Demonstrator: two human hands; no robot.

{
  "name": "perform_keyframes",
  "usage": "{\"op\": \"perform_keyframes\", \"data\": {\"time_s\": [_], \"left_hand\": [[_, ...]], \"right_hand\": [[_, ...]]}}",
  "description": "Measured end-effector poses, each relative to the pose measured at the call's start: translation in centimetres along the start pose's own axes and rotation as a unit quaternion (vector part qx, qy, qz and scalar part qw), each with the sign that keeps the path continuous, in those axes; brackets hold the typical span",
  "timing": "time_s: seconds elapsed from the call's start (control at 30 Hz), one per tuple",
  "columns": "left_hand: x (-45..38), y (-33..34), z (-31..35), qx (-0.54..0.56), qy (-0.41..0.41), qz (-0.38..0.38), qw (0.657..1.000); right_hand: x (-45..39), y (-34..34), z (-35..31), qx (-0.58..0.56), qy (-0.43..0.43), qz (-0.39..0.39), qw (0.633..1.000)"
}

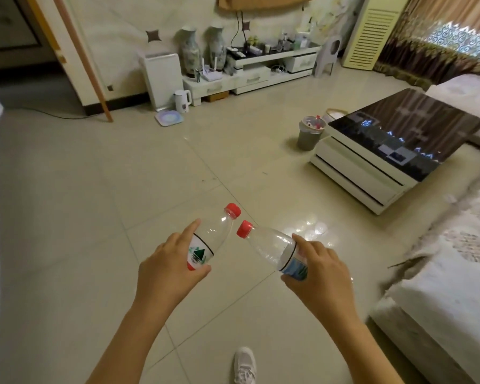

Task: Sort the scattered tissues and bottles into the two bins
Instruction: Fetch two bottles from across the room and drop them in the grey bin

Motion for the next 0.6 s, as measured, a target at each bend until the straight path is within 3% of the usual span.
{"op": "perform_keyframes", "data": {"time_s": [0.4, 0.6], "left_hand": [[-20.9, 0.0, 0.6, 0.036, -0.046, 0.007, 0.998], [-34.8, -2.0, -1.8, 0.021, -0.023, 0.009, 0.999]], "right_hand": [[-22.8, 2.6, -1.6, 0.026, -0.034, 0.006, 0.999], [-35.7, 5.2, -5.1, 0.014, -0.022, 0.006, 1.000]]}}
Point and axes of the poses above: each hand's wrist, its own x-axis away from the middle knuckle, its own y-axis out of the palm, z = x × y, the point moved 2 cm from there along -x, towards the middle knuckle, and after that the axes turned 6 degrees about -y, right-handed, at the moved point
